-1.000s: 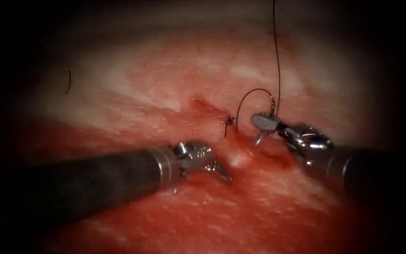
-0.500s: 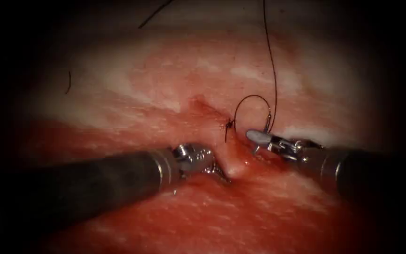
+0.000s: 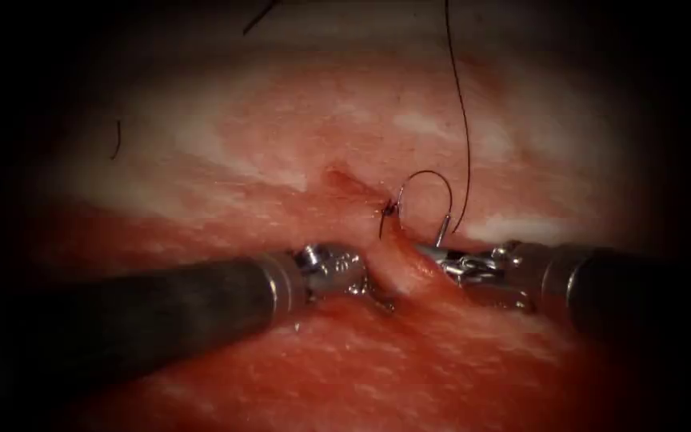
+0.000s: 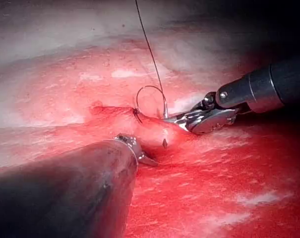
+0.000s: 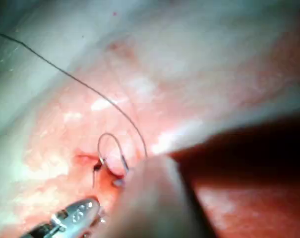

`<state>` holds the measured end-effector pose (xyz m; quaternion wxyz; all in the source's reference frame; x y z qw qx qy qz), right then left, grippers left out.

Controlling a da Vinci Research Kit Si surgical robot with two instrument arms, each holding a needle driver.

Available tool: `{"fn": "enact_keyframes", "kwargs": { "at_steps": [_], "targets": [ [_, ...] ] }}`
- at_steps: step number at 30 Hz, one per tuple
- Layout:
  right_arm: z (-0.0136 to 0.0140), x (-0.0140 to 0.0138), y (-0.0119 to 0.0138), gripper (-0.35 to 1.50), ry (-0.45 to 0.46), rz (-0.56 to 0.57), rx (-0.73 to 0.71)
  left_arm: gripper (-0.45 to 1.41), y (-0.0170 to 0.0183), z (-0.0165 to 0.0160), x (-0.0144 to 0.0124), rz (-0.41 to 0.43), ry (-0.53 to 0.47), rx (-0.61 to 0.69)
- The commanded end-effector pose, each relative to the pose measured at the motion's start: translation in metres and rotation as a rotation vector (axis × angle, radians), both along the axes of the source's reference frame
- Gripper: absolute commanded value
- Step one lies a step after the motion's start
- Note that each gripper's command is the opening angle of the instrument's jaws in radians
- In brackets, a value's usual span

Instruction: Wound Closure

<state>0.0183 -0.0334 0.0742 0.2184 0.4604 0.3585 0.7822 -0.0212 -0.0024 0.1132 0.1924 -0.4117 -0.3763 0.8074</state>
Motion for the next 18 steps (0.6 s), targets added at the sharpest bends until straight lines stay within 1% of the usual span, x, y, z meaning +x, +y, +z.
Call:
{"fn": "enact_keyframes", "kwargs": {
  "at_steps": [1,2,3,4,5,6,7,8,10,11,12,13,14,15,17,18],
  "targets": [
    [0.0003,0.0007,0.0007,-0.35,0.038,0.016,-0.059,-0.28,-0.0004,0.0005,-0.0006,0.002,-0.002,0.002],
    [0.0003,0.0007,0.0009,-0.35,0.036,0.018,-0.106,-0.28,-0.0004,0.0005,-0.0006,0.002,-0.003,0.002],
    [0.0002,0.0007,0.0011,-0.15,0.023,0.019,-0.155,-0.28,-0.0003,0.0005,-0.0006,0.002,-0.003,0.003],
    [0.0001,0.0007,0.0015,0.56,-0.017,0.001,-0.223,-0.28,-0.0003,0.0004,-0.0005,0.002,-0.003,0.003],
    [0.0,0.0007,0.0018,0.94,-0.042,-0.004,-0.254,-0.28,-0.0002,0.0004,-0.0005,0.002,-0.004,0.004],
    [0.0,0.0006,0.0021,1.18,-0.066,-0.006,-0.28,-0.28,-0.0002,0.0003,-0.0004,0.003,-0.004,0.005],
    [-0.0001,0.0004,0.0031,1.36,-0.135,-0.014,-0.369,-0.28,0.0,0.0001,-0.0003,0.005,-0.007,0.009],
    [-0.0001,0.0002,0.0035,1.42,-0.144,-0.012,-0.384,-0.26,0.0001,-0.0001,-0.0003,0.003,-0.006,0.009],
    [0.0001,-0.0007,0.0045,1.4,-0.156,-0.008,-0.423,-0.16,0.0005,-0.0009,-0.0001,-0.011,0.002,0.012],
    [0.0001,-0.0012,0.0048,1.31,-0.159,-0.015,-0.432,-0.13,0.0007,-0.0012,0.0,-0.012,-0.003,0.002],
    [0.0001,-0.0012,0.0048,1.31,-0.159,-0.015,-0.432,-0.13,0.0007,-0.0012,0.0,-0.012,-0.003,0.002],
    [0.0,-0.0021,0.0049,1.25,-0.185,-0.024,-0.462,-0.08,0.001,-0.002,0.0001,-0.009,-0.02,-0.023],
    [0.0,-0.0027,0.005,1.18,-0.245,-0.054,-0.509,-0.05,0.0012,-0.0023,0.0002,-0.011,-0.028,-0.03],
    [-0.0001,-0.0031,0.0051,1.13,-0.275,-0.08,-0.519,-0.03,0.0014,-0.0028,0.0003,-0.009,-0.04,-0.046],
    [-0.0002,-0.004,0.0051,1.11,-0.314,-0.152,-0.537,0.05,0.0017,-0.0035,0.0003,-0.003,-0.058,-0.068],
    [-0.0002,-0.0047,0.0052,1.13,-0.354,-0.224,-0.568,0.11,0.0019,-0.0039,0.0003,0.0,-0.071,-0.083]
  ]
}}
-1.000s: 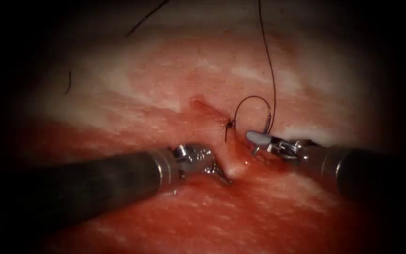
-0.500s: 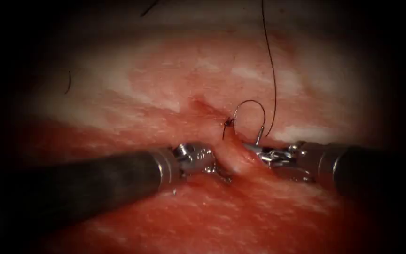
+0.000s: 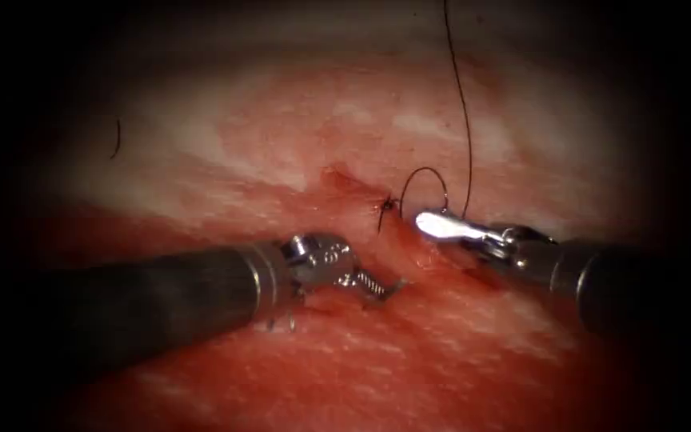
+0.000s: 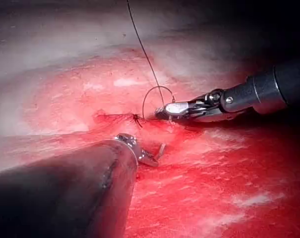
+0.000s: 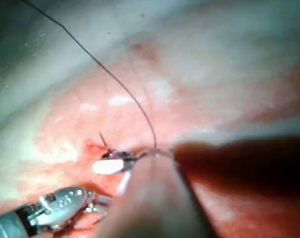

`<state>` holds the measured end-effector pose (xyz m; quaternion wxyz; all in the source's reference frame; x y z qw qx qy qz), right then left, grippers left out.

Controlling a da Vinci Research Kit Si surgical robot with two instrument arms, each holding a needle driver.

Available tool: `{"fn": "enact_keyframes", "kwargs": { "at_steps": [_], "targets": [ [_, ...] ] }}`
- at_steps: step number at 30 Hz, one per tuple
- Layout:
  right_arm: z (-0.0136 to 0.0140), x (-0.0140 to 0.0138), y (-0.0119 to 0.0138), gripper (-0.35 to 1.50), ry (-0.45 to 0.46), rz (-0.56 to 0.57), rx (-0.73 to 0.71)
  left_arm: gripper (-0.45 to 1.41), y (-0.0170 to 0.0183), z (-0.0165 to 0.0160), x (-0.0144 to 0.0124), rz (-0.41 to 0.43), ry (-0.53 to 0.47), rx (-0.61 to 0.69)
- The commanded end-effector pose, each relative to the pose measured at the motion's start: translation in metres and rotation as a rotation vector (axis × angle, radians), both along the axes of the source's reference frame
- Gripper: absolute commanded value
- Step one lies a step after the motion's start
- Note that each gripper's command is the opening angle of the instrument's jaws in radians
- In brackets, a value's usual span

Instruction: Wound Closure

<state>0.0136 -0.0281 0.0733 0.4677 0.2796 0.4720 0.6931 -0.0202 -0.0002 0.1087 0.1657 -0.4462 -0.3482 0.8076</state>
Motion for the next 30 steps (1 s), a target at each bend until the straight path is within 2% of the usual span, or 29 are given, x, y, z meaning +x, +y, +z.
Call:
{"fn": "enact_keyframes", "kwargs": {
  "at_steps": [1,3,9,12,15,22,24,30],
  "targets": [
    [0.0008,-0.0004,0.0001,1.18,-0.039,-0.039,-0.018,0.14,-0.0003,0.0004,-0.0007,0.005,-0.015,-0.016],
    [0.0009,-0.0015,0.0005,1.3,-0.062,-0.044,-0.04,0.22,-0.0001,0.0001,-0.0007,0.007,-0.036,-0.048],
    [0.0016,-0.0045,0.0012,1.47,-0.12,-0.072,-0.111,0.46,0.0002,0.0002,-0.0004,0.012,-0.073,-0.105],
    [0.0015,-0.0057,0.0014,1.47,-0.143,-0.088,-0.142,0.59,0.0003,0.0002,-0.0001,0.01,-0.091,-0.131],
    [0.0011,-0.0065,0.0014,1.47,-0.148,-0.104,-0.159,0.63,0.0005,0.0001,0.0001,0.014,-0.125,-0.15],
    [0.0006,-0.0081,0.0017,1.47,-0.165,-0.141,-0.189,0.54,0.0014,-0.0007,-0.0002,-0.039,-0.279,-0.141],
    [0.0006,-0.0079,0.0015,1.47,-0.17,-0.144,-0.194,0.46,0.0015,-0.0006,-0.0005,-0.051,-0.357,-0.12],
    [0.0009,-0.0076,0.0013,1.47,-0.176,-0.146,-0.207,0.27,0.002,-0.0002,-0.0008,-0.097,-0.47,-0.108]
  ]
}}
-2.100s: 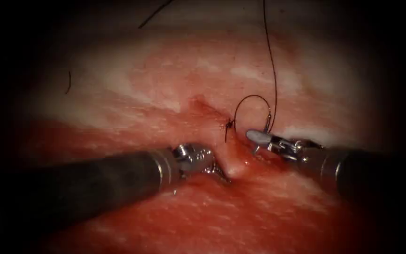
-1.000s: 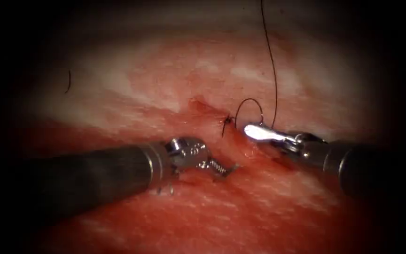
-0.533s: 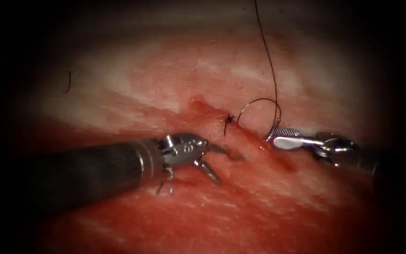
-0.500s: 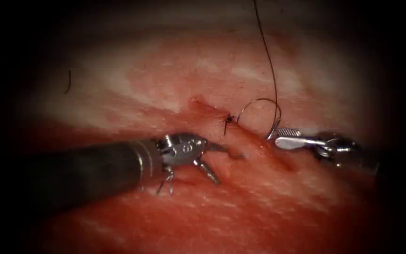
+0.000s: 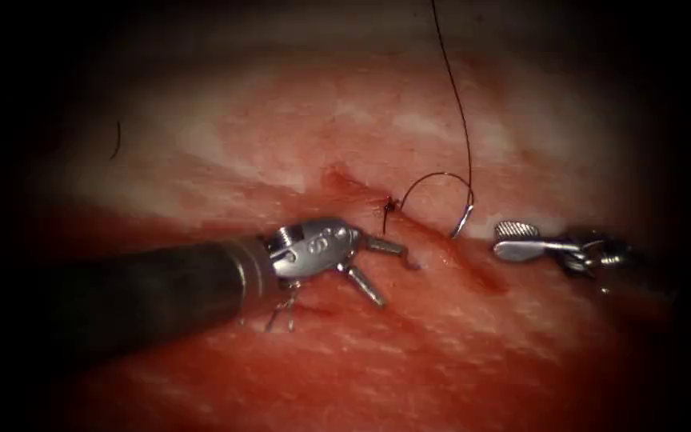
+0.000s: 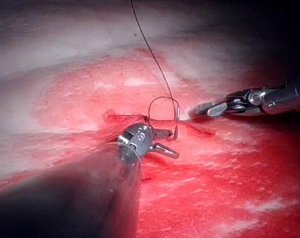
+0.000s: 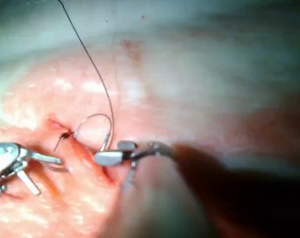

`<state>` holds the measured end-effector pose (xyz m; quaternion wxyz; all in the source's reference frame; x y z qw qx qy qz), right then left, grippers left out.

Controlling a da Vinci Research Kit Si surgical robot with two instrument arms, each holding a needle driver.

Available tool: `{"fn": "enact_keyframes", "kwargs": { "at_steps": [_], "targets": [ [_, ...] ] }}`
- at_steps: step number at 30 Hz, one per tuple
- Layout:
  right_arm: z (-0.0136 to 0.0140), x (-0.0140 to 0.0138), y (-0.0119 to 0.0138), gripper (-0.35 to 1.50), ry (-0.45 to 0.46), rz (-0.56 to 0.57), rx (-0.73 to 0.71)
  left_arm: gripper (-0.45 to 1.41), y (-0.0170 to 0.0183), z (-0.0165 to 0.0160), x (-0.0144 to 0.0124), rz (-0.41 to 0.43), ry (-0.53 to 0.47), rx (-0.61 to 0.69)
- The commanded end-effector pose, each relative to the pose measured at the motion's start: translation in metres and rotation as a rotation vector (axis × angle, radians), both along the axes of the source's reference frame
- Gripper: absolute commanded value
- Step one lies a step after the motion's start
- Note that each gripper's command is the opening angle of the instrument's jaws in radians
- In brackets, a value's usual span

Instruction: Wound Closure

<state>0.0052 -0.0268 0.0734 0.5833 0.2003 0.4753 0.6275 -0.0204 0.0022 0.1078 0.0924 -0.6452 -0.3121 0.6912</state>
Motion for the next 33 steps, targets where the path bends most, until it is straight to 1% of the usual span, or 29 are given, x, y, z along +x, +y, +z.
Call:
{"fn": "enact_keyframes", "kwargs": {
  "at_steps": [1,4,10,12,14,15,16,17,18,20,24,29,33],
  "targets": [
    [0.001,0.0008,0.0,1.47,0.001,-0.003,-0.007,0.26,-0.0002,0.0007,-0.0008,-0.012,-0.021,-0.001],
    [0.0013,0.0008,-0.0002,1.47,0.001,-0.003,-0.011,0.19,0.0001,0.0009,-0.0012,-0.021,-0.039,0.0],
    [0.0021,0.001,-0.0012,1.45,-0.007,-0.01,-0.017,0.16,0.0003,0.0018,-0.0023,-0.032,-0.048,0.001],
    [0.0024,0.0009,-0.0015,1.45,-0.011,-0.014,-0.018,0.14,-0.0001,0.002,-0.0029,-0.035,-0.048,0.026],
    [0.0025,0.0009,-0.0015,1.45,-0.011,-0.015,-0.019,0.07,-0.0002,0.0021,-0.0031,-0.031,-0.06,0.05],
    [0.0026,0.0009,-0.0016,1.45,-0.011,-0.015,-0.02,-0.01,-0.0001,0.0021,-0.0031,-0.033,-0.067,0.062],
    [0.0026,0.0009,-0.0016,1.45,-0.011,-0.015,-0.02,-0.15,-0.0001,0.0021,-0.0031,-0.033,-0.068,0.086],
    [0.0026,0.0009,-0.0016,1.45,-0.011,-0.015,-0.02,-0.38,0.0,0.0021,-0.0031,-0.029,-0.07,0.104],
    [0.0026,0.0009,-0.0017,1.45,-0.011,-0.015,-0.02,-0.45,0.0,0.0021,-0.0031,-0.019,-0.074,0.134],
    [0.0026,0.0009,-0.0017,1.45,-0.011,-0.015,-0.021,-0.45,-0.0001,0.0021,-0.0031,-0.009,-0.063,0.214],
    [0.0026,0.0009,-0.0019,1.45,-0.011,-0.015,-0.022,-0.45,0.0001,0.0019,-0.0029,-0.013,-0.079,0.358],
    [0.0026,0.0008,-0.0023,1.45,-0.01,-0.016,-0.024,-0.45,0.0011,0.0013,-0.0025,-0.021,-0.104,0.471],
    [0.0026,0.0009,-0.0024,1.47,-0.01,-0.015,-0.025,-0.45,0.002,0.0007,-0.0023,-0.024,-0.116,0.588]
  ]
}}
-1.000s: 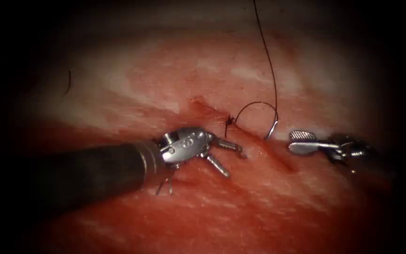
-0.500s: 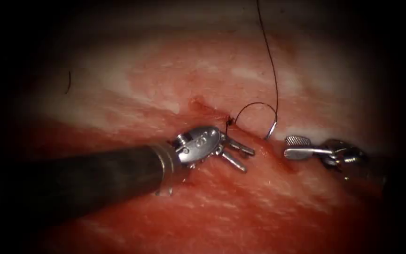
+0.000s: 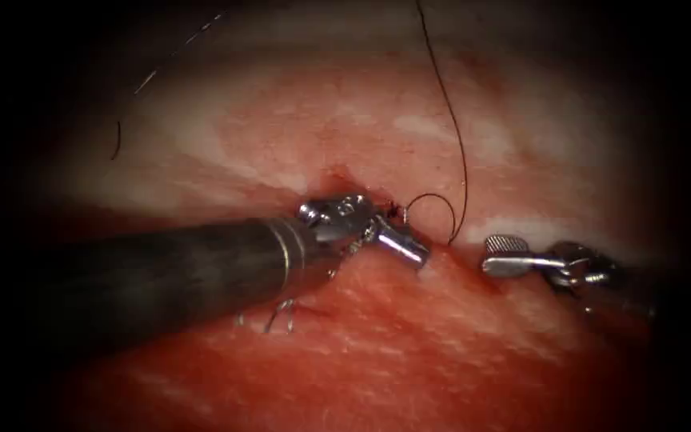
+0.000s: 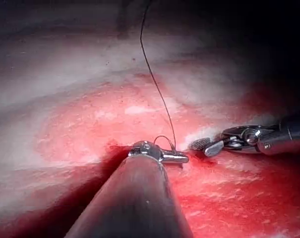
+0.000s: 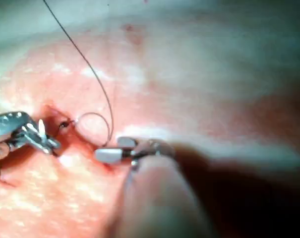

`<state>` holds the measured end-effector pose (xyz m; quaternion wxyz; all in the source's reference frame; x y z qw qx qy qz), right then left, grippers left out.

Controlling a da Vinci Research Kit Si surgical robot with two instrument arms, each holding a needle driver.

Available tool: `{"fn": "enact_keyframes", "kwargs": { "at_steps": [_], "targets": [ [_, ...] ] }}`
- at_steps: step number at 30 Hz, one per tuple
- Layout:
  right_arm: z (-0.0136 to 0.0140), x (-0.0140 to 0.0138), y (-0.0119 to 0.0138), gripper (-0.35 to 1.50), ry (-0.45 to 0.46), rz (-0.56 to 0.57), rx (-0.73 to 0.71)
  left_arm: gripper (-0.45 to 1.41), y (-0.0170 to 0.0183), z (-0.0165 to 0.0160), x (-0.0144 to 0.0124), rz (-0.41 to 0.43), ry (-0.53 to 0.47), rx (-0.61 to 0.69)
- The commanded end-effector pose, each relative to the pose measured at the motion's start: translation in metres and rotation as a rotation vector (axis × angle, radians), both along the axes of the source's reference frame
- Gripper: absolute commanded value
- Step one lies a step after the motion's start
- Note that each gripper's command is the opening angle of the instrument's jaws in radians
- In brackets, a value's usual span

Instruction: Wound Closure

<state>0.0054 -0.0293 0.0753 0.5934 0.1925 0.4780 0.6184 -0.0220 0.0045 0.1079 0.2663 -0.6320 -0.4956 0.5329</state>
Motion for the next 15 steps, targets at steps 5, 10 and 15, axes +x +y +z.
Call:
{"fn": "enact_keyframes", "kwargs": {
  "at_steps": [5,10,15],
  "targets": [
    [0.0003,0.0007,-0.0002,1.47,-0.013,-0.018,-0.025,-0.45,-0.0008,-0.0006,-0.0001,0.053,0.016,0.167],
    [-0.0002,0.0009,-0.0005,1.36,0.01,-0.083,-0.078,-0.45,-0.0012,-0.0021,0.0006,0.096,0.038,0.253],
    [-0.0017,0.0014,-0.0009,1.4,0.002,-0.089,-0.076,-0.45,-0.0004,-0.0052,0.0014,0.103,0.04,0.282]
  ]
}}
